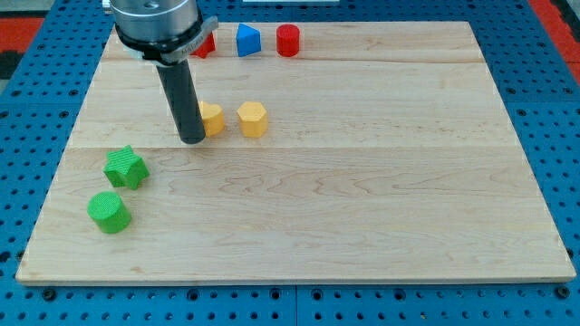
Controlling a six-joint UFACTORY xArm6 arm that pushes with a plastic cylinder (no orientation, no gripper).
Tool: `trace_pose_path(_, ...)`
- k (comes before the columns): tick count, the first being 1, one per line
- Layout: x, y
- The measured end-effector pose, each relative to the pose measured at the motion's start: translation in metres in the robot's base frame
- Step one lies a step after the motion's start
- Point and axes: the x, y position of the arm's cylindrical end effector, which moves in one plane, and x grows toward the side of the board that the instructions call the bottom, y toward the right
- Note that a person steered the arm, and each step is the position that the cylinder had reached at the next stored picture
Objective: Move the yellow heart left to the yellow hexagon
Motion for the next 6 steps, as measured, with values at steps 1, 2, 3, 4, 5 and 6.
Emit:
trace_pose_path(1, -0.023, 0.000)
trace_pose_path(2, -0.042, -0.013)
trace_pose_path(3, -0.073, -0.010)
trace_pose_path(4, -0.066, 0.012)
trace_pose_path(5, -0.044, 0.031)
trace_pose_path(6, -0.040, 0.034)
